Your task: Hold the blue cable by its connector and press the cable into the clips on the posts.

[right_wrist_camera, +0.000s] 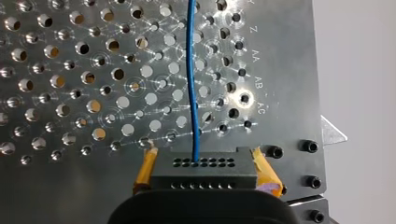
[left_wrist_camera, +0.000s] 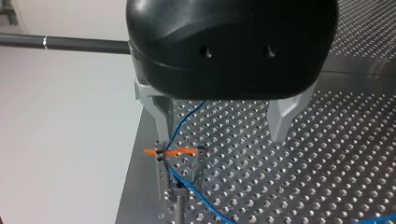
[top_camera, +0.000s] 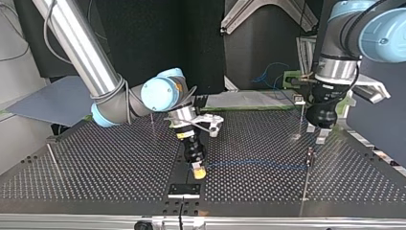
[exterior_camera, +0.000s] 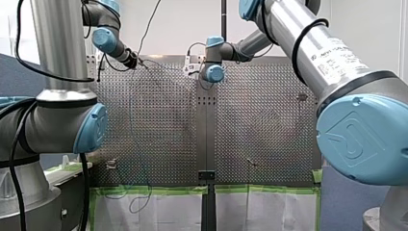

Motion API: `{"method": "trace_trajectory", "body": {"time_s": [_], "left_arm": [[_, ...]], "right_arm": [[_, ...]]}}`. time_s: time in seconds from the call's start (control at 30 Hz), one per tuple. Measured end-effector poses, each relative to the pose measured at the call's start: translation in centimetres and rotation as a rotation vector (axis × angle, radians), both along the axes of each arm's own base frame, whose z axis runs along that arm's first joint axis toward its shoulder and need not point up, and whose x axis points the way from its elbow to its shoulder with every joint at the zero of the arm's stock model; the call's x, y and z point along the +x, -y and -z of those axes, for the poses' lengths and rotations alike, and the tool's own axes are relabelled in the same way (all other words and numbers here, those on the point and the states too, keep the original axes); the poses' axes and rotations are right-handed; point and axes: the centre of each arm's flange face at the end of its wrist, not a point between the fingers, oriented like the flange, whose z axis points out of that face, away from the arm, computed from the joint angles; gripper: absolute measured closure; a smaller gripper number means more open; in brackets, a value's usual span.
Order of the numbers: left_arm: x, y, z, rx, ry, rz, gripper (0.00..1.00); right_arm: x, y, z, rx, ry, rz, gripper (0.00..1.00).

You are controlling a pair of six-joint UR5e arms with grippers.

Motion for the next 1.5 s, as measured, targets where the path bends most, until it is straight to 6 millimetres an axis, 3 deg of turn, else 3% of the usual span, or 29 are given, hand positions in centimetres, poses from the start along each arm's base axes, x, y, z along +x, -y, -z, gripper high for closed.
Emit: {"method": "trace_trajectory", "body": {"time_s": [0.5, 1.5], "left_arm": [[-0.1, 0.3, -0.8, 0.12, 0.03, 0.023, 0.0], [-0.4, 1.0, -0.9, 0.122, 0.034, 0.031, 0.0]], "right_arm": [[0.0, 0.1, 0.6, 0.005, -0.01, 0.001, 1.0], [0.1, 0.3, 1.3, 0.011, -0.022, 0.003, 1.0]]}}
